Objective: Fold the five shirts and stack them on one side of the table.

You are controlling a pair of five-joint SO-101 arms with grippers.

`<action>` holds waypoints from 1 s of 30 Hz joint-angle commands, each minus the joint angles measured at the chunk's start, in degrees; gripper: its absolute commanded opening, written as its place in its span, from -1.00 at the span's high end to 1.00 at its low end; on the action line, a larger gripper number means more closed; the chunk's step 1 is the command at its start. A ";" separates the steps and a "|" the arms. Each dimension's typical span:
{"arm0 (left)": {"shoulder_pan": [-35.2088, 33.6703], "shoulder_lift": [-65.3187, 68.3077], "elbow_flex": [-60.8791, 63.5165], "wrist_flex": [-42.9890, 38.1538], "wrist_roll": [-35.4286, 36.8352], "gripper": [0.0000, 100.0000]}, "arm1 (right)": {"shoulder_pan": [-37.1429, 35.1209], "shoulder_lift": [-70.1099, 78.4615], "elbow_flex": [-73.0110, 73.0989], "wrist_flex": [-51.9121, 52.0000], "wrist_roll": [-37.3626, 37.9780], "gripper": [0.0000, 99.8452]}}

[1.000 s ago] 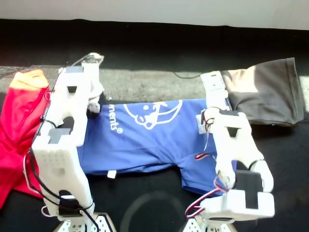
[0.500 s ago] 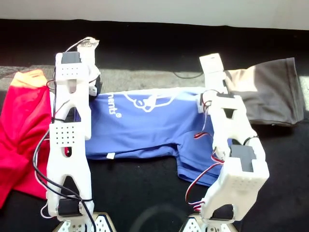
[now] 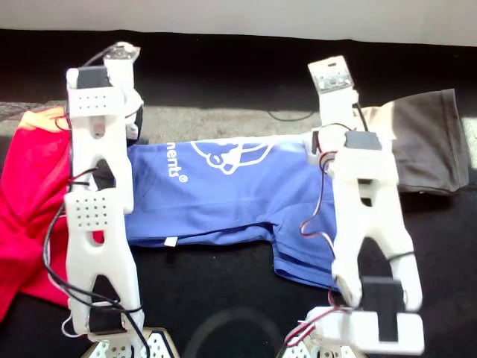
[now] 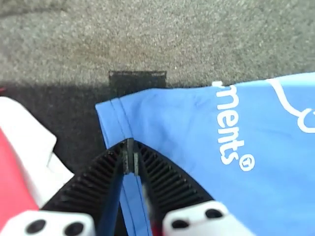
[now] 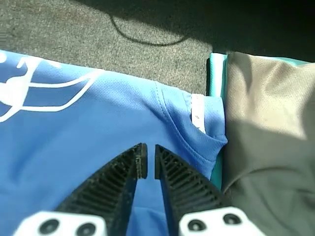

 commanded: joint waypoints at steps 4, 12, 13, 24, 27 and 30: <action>2.42 -28.18 29.05 0.18 0.53 0.98 | -0.40 -9.63 -2.68 12.26 0.18 0.91; 4.00 -46.46 65.63 -17.14 0.62 0.98 | -1.19 -16.40 -2.68 22.11 0.26 0.91; 4.09 -48.75 70.20 -19.34 0.62 0.98 | -1.80 -17.45 -2.15 23.08 0.26 0.91; 3.74 -63.16 106.51 -43.87 0.44 0.98 | -7.08 -34.77 32.04 9.10 0.26 0.91; 3.65 -63.16 111.08 -48.26 0.44 0.98 | -7.25 -36.44 40.75 4.53 5.89 0.90; 3.65 -63.16 114.68 -52.84 0.44 0.98 | -7.16 -36.35 46.64 0.66 10.90 0.90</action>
